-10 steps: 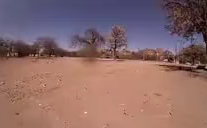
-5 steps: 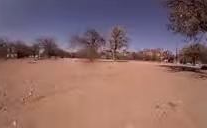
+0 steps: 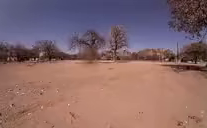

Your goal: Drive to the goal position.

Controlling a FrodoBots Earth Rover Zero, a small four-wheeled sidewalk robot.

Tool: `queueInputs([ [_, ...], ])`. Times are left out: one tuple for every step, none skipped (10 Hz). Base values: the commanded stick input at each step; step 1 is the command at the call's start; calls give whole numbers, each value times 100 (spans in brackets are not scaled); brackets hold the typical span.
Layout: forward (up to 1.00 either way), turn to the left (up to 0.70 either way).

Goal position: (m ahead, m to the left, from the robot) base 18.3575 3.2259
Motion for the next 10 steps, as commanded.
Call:
queueInputs([
  [100, 0],
  [100, 0],
  [100, 0],
  [100, 0],
  [100, 0],
  [100, 0],
  [100, 0],
  [100, 0],
  [100, 0],
  [100, 0],
])
